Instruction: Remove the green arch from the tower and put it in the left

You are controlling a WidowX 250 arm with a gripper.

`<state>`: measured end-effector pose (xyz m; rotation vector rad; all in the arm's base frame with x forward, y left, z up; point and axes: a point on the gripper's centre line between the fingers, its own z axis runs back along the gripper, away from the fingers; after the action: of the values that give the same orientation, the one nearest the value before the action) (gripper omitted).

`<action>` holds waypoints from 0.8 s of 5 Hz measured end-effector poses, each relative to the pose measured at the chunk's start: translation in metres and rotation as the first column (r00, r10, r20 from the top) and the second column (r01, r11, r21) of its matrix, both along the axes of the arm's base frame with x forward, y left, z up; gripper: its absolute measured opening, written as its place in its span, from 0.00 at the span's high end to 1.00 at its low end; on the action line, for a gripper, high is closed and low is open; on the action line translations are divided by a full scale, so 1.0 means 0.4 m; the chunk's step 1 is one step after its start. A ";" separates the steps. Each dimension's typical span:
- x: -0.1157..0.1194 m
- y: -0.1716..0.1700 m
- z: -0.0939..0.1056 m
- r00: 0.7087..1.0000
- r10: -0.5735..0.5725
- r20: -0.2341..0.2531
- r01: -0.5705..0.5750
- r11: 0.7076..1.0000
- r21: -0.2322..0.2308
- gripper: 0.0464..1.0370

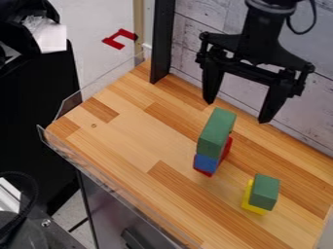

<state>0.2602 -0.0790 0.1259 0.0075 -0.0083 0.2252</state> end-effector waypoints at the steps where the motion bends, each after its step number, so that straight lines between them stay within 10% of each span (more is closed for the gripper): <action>1: -0.008 0.002 -0.022 0.999 0.001 -0.033 0.000 1.000 0.009 0.04; 4: -0.019 0.127 -0.075 0.984 0.142 -0.108 -0.148 0.988 -0.049 0.04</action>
<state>0.2526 -0.0281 0.0960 -0.0372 0.1031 0.3707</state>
